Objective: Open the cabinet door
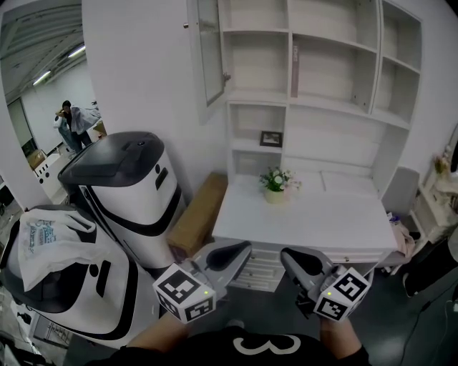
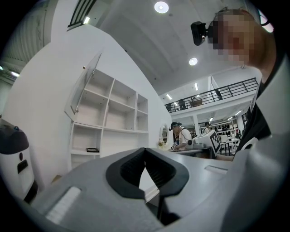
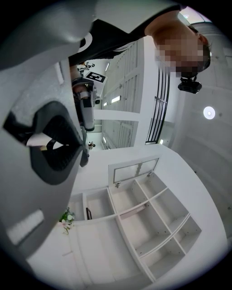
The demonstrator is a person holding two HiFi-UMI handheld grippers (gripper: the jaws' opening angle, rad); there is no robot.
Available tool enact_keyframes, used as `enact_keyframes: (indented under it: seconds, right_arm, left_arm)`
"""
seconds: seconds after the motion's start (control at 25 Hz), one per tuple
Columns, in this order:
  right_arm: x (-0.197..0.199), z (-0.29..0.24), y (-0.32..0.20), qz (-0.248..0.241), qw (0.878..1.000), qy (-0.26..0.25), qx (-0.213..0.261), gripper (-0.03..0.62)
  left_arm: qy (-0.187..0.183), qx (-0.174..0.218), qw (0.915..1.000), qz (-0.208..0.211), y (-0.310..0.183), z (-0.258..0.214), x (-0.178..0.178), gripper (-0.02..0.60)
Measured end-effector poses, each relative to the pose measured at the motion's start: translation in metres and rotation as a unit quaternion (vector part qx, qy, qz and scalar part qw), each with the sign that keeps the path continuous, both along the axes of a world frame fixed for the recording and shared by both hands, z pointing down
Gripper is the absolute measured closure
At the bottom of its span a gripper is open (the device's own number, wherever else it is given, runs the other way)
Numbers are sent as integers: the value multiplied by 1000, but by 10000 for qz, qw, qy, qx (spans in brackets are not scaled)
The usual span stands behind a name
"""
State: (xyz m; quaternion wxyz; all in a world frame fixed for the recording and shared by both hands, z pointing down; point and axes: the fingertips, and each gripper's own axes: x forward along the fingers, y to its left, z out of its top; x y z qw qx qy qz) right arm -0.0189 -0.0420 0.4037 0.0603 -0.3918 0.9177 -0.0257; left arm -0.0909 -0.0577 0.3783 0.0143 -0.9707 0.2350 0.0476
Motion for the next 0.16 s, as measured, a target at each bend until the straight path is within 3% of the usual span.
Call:
enact_keyframes:
  seconds: [0.16]
  right_arm:
    - [2, 2, 0, 7, 10000, 3, -63, 594]
  left_arm:
    - [-46, -20, 10000, 38, 2, 0, 4, 574]
